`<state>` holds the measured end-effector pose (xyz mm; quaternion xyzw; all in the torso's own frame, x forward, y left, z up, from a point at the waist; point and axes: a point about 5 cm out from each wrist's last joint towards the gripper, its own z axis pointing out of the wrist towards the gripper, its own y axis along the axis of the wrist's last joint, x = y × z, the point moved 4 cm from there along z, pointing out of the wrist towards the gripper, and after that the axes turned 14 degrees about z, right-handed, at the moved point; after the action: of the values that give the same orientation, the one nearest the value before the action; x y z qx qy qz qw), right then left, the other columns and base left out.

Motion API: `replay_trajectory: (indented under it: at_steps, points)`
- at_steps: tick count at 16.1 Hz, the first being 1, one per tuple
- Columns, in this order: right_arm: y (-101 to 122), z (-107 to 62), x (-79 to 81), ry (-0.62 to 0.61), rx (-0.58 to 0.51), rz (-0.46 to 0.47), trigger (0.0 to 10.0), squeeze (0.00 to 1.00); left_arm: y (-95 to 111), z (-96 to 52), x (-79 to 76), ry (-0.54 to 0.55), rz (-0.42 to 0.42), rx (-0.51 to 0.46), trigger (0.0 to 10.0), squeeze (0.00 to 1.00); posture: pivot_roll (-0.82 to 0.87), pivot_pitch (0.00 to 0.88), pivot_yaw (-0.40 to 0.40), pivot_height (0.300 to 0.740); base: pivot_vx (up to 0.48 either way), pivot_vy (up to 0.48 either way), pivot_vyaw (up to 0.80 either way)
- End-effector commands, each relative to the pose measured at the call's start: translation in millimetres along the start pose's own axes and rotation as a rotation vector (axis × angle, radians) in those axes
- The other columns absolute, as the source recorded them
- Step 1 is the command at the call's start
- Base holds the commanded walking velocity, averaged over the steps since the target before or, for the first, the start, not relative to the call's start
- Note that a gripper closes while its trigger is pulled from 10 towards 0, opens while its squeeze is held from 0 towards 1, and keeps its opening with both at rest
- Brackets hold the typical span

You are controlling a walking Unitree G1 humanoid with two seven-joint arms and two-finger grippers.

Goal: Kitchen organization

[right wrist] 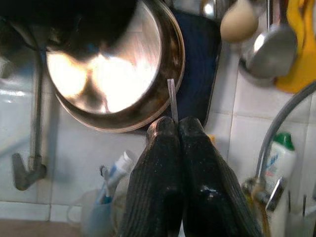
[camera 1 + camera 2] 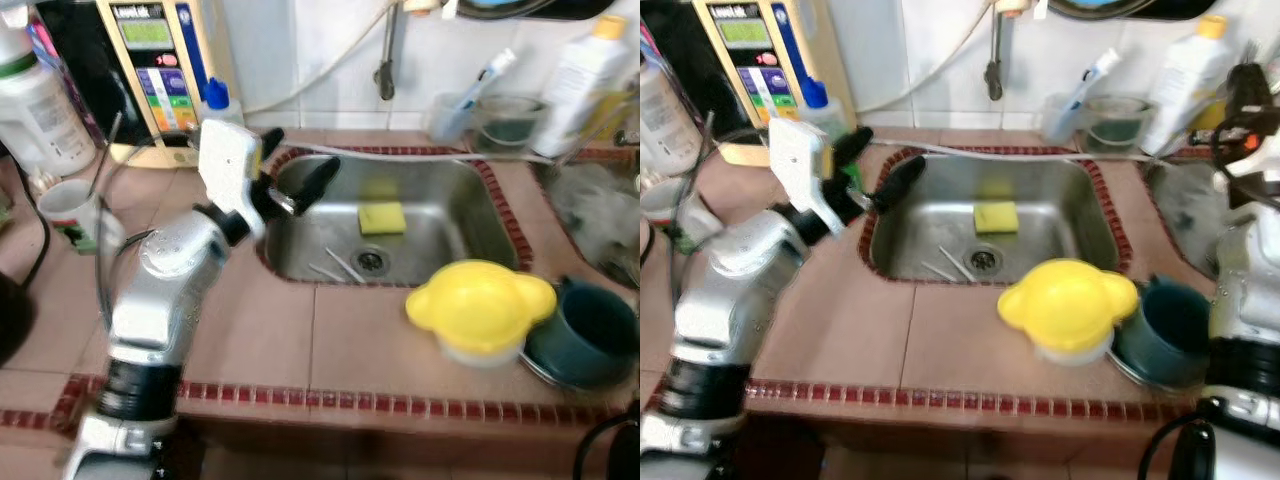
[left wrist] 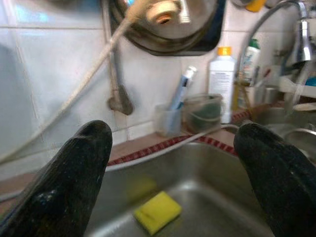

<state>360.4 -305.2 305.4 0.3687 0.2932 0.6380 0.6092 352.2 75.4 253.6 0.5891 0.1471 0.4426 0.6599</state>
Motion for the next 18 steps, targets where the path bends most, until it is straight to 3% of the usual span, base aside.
replay_trajectory:
  at_steps: [1, 8, 17, 18]
  points:
    - [13.3, 4.2, 0.7, 0.008, -0.047, -0.007, 10.0, 0.00, 7.3, -1.3, 5.0, 0.011, 0.014, -0.017, 10.0, 0.00, -0.12, 0.078, 0.018, 0.740, 0.000, 0.000, 0.00]
    - [8.3, 4.3, 1.3, 0.016, -0.029, 0.014, 10.0, 0.00, 10.8, -2.4, -2.5, -0.033, 0.074, -0.034, 10.0, 0.00, -0.12, 0.075, 0.018, 0.740, 0.000, 0.000, 0.00]
    - [6.0, 4.1, 6.7, 0.034, -0.025, 0.033, 10.0, 0.00, 10.3, -2.1, -7.7, -0.059, 0.070, -0.036, 10.0, 0.00, -0.12, 0.059, 0.020, 0.740, 0.000, -0.465, 0.00]
    - [5.1, 4.0, 7.7, 0.035, -0.022, 0.042, 10.0, 0.00, 10.1, -1.5, -10.3, -0.067, 0.033, -0.039, 10.0, 0.00, -0.12, 0.056, 0.021, 0.740, 0.000, -0.262, 0.00]
